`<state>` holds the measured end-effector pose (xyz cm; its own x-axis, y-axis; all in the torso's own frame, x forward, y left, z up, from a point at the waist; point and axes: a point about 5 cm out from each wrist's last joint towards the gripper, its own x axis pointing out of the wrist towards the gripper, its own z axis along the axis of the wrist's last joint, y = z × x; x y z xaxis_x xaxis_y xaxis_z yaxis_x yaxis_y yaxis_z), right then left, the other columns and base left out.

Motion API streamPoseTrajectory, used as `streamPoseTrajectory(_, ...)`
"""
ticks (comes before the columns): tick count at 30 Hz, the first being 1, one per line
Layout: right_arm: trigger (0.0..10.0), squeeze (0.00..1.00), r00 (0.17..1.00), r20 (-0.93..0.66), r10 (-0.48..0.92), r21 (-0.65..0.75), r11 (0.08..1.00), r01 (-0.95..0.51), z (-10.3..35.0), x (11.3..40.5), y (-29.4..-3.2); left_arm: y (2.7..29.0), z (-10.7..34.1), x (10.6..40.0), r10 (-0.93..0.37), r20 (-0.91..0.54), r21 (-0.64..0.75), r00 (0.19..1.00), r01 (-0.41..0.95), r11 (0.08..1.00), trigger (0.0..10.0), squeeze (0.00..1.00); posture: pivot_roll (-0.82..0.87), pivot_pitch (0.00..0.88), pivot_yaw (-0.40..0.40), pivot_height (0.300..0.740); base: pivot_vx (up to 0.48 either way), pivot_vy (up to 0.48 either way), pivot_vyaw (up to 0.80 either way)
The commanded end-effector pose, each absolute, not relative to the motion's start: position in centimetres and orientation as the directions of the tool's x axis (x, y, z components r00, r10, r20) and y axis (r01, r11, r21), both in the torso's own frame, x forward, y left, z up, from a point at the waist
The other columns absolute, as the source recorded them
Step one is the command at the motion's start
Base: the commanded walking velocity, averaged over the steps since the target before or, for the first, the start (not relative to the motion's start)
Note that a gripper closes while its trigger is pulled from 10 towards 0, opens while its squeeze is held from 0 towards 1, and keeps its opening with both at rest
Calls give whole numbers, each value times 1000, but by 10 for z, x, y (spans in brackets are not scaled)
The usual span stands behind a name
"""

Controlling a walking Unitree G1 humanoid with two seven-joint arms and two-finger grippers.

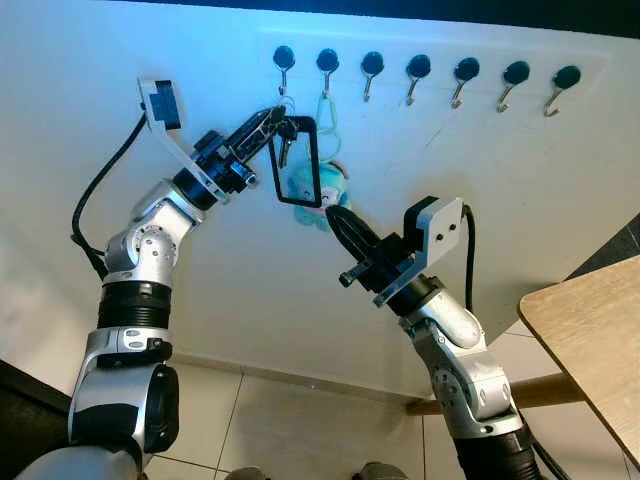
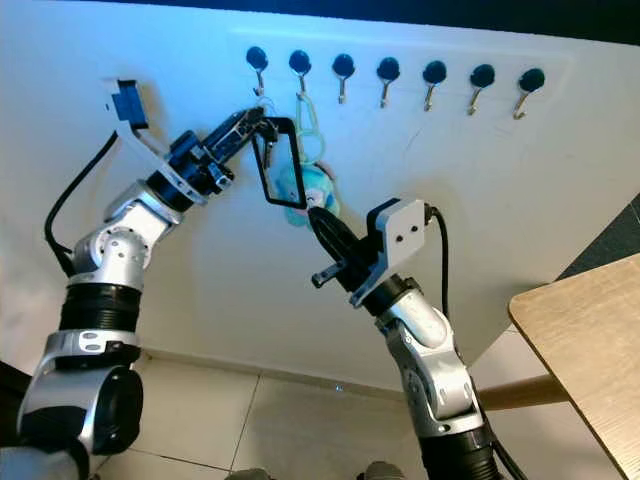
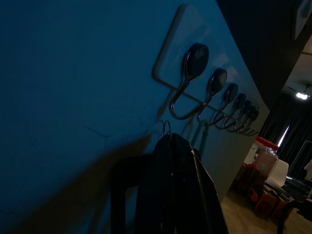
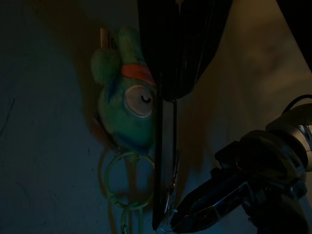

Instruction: Hang keys on a hook

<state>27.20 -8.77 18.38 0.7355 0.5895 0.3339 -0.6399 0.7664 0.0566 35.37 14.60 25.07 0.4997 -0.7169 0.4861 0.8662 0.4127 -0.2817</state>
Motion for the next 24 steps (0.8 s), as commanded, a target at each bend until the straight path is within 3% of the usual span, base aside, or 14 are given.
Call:
streamPoseTrajectory(1,10000,0,729,346,591,61,761,-646,186,271,-88,150,261,350,-721,517,-233,461,886,400,10000,0,37,67,5,740,0,0,0)
streamPoseTrajectory(7,10000,0,727,348,592,61,760,-647,186,270,-88,144,271,334,-789,526,-160,318,948,275,10000,0,34,68,5,740,0,0,0)
streamPoseTrajectory(10,10000,0,727,347,592,61,760,-647,186,270,-88,144,273,331,-800,525,-148,290,957,250,10000,0,34,69,5,740,0,0,0)
streamPoseTrajectory(24,10000,0,727,346,593,60,759,-648,187,271,-88,147,272,335,-774,530,-170,346,938,303,10000,0,34,67,4,740,0,0,0)
